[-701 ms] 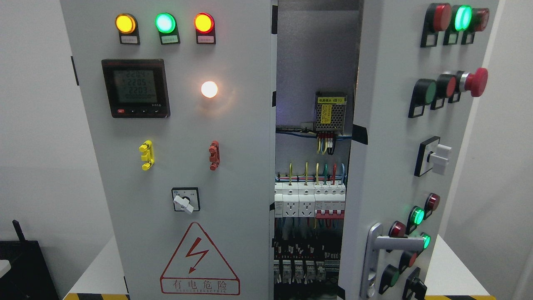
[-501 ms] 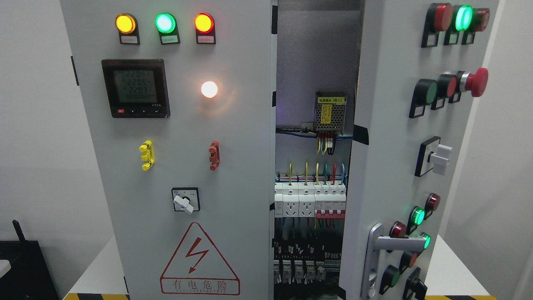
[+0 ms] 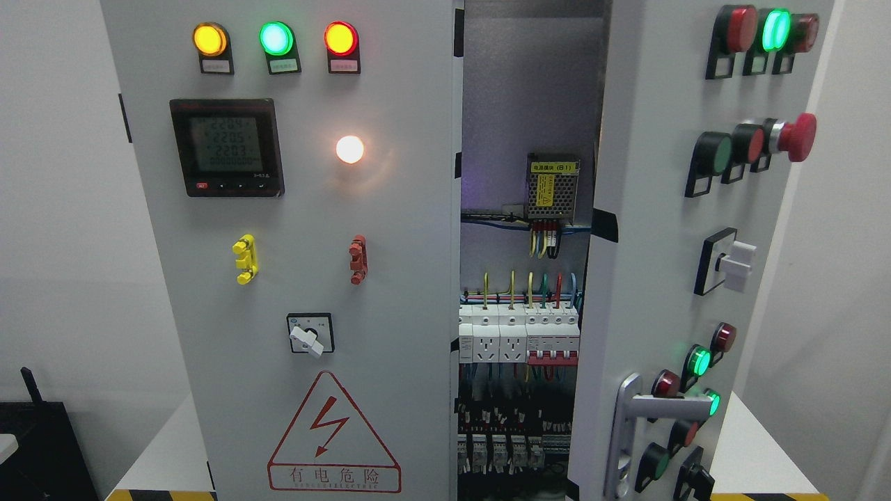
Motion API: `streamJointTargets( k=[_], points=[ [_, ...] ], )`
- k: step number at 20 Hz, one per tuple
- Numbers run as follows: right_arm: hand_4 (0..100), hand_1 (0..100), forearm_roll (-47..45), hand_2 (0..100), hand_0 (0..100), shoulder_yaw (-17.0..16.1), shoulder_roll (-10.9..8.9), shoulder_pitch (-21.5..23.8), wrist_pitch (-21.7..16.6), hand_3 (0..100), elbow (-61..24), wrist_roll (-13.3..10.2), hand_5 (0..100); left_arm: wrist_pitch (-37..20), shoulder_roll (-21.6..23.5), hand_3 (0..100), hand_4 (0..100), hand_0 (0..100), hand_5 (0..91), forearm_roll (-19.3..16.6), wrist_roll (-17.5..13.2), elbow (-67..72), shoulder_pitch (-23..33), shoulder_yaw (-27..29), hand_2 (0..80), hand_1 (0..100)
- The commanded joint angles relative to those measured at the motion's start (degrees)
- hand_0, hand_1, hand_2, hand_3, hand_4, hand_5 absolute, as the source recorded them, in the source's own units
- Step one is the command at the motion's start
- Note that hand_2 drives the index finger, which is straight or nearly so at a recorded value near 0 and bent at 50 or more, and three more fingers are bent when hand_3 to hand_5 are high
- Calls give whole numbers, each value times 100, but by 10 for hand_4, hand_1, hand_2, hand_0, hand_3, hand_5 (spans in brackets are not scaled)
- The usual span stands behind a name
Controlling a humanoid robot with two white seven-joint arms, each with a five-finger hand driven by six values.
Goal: Open door with both hands
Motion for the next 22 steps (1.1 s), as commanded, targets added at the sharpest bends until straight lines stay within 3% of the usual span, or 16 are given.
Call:
streamJointTargets(
  k=[1,8,10,12,14,16,19,21,22],
  points=[
    [0,389,0,0,120,0,0,0,3,0,0,-4,0,0,0,0,0,120,0,-2,4,62,0,-7,0,389],
    [0,389,0,0,120,0,0,0,3,0,0,-4,0,-44,105,0,0,120,0,24,-188,-322,201,-7,0,389],
    [0,389,0,0,120,0,0,0,3,0,0,-4,0,-53,542,0,0,120,0,338,-713,-1732,945,308,0,389],
    [0,389,0,0,120,0,0,0,3,0,0,-4,0,-53,1000,0,0,120,0,1355,-1696,-3428,1710,582,0,389],
    [0,389,0,0,120,0,0,0,3,0,0,-4,0,-53,1517,0,0,120,0,2750,-2191,-5098,2440,705,0,389],
    [0,389,0,0,120,0,0,0,3,0,0,-4,0,-62,2299,0,0,120,0,4034,-2219,-6261,2986,889,0,389],
    [0,389,0,0,120,0,0,0,3,0,0,-4,0,-62,3923,0,0,120,0,6275,-2220,-7573,3497,1100,0,389],
    [0,389,0,0,120,0,0,0,3,0,0,-4,0,-62,4917,0,0,120,0,7306,-2237,-7987,3621,1442,0,389],
    [0,389,0,0,120,0,0,0,3,0,0,-4,0,-62,5400,0,0,120,0,7659,-2237,-8076,3621,1548,0,389]
  ],
)
